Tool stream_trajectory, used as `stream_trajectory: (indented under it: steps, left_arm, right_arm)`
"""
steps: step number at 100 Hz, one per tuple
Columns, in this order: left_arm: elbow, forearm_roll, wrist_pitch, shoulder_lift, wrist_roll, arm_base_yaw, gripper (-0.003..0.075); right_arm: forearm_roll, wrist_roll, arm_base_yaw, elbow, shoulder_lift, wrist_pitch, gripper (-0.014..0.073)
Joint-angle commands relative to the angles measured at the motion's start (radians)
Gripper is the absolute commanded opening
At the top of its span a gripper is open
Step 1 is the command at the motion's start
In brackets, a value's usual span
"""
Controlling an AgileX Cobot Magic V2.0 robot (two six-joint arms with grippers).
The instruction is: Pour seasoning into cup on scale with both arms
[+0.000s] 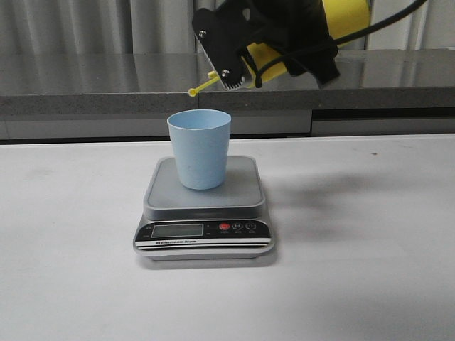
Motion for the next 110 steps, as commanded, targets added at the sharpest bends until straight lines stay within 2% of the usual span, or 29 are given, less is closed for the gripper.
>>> stream_trajectory:
  steps: [1, 25, 33, 66, 92, 110]
  left_arm:
    - [-0.028, -0.009, -0.079, 0.014, -0.008, 0.003, -0.0020]
    - [-0.028, -0.009, -0.079, 0.014, -0.008, 0.003, -0.0020]
    - [-0.028, -0.009, -0.079, 0.014, -0.008, 0.003, -0.0020]
    - [-0.028, -0.009, -0.079, 0.014, -0.008, 0.003, -0.0020]
    - [-0.028, -0.009, -0.079, 0.014, -0.008, 0.003, -0.0020]
    - [-0.028, -0.009, -0.079, 0.014, -0.008, 0.003, -0.0020]
  right_arm:
    - [-0.031, 0.151, -0.010, -0.029, -0.068, 0.022, 0.0164]
    - [0.040, 0.727, -0.084, -0.029, -0.125, -0.001, 0.0164]
    - [0.112, 0.824, -0.139, -0.027, -0.156, -0.053, 0.0164]
    - [0.493, 0.840, -0.412, 0.046, -0.251, -0.413, 0.0164]
    - [0.681, 0.841, -0.570, 0.202, -0.265, -0.731, 0.0164]
    - [0.760, 0.843, -0.632, 0.346, -0.265, -1.039, 0.0164]
